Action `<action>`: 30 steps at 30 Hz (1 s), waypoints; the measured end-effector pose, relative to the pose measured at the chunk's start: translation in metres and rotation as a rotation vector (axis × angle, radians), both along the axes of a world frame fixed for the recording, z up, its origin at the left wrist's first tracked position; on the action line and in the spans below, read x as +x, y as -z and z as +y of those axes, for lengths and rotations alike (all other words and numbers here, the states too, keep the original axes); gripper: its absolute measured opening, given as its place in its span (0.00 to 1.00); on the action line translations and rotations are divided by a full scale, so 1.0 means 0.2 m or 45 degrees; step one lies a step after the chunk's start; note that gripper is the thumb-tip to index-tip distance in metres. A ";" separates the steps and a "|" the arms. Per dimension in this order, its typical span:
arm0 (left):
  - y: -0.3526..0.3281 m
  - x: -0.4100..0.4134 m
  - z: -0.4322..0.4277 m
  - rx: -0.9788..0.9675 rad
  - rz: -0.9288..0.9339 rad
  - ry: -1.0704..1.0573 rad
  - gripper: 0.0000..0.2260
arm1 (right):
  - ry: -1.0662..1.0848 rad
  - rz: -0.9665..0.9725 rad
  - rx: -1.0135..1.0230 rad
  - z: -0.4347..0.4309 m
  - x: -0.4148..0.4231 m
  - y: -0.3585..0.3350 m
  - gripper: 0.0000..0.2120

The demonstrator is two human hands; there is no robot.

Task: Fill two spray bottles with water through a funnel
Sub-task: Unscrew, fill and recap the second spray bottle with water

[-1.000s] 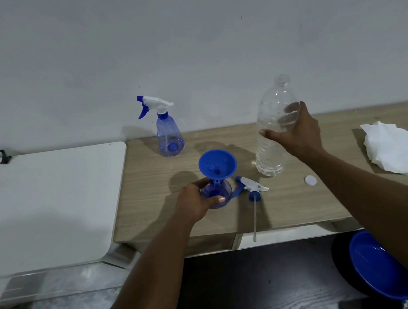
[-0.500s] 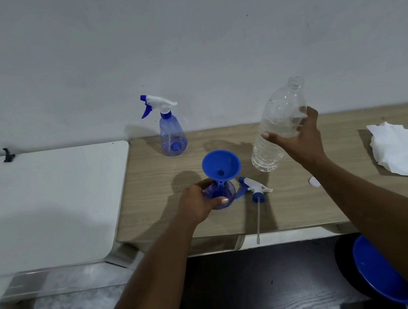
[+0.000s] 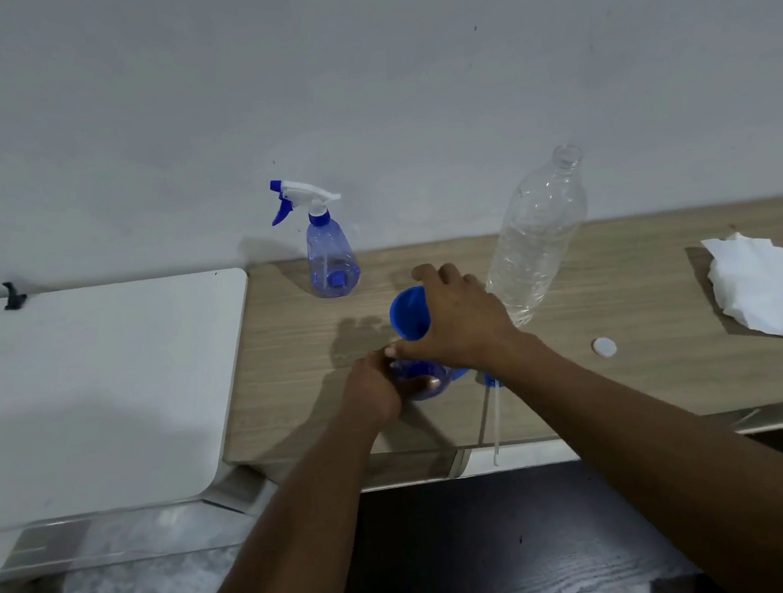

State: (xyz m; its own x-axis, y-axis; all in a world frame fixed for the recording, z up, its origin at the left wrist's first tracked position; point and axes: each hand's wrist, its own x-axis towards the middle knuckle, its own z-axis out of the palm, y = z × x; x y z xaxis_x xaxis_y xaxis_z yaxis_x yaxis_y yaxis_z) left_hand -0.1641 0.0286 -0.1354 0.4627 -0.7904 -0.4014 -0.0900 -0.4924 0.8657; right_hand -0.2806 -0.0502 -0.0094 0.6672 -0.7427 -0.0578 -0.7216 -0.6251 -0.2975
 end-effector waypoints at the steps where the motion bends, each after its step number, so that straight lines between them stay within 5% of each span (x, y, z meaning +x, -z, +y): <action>1: 0.00 0.00 0.00 0.016 0.027 0.013 0.21 | -0.001 -0.011 0.002 0.00 0.01 0.01 0.44; 11: -0.04 0.00 0.03 -0.095 -0.229 0.116 0.22 | -0.024 -0.126 -0.086 -0.02 -0.03 -0.04 0.40; 15: -0.05 -0.01 0.02 -0.039 0.003 0.078 0.26 | -0.028 -0.132 -0.081 -0.01 -0.03 -0.06 0.40; 21: -0.03 -0.01 0.02 -0.019 -0.009 0.084 0.31 | -0.042 -0.124 -0.074 -0.01 -0.04 -0.06 0.41; 26: -0.03 0.01 0.02 -0.055 -0.146 0.102 0.25 | -0.052 -0.078 -0.023 -0.03 -0.04 -0.04 0.41; 30: -0.04 0.02 0.04 -0.010 -0.124 0.177 0.32 | -0.064 -0.045 0.189 -0.09 -0.04 -0.05 0.35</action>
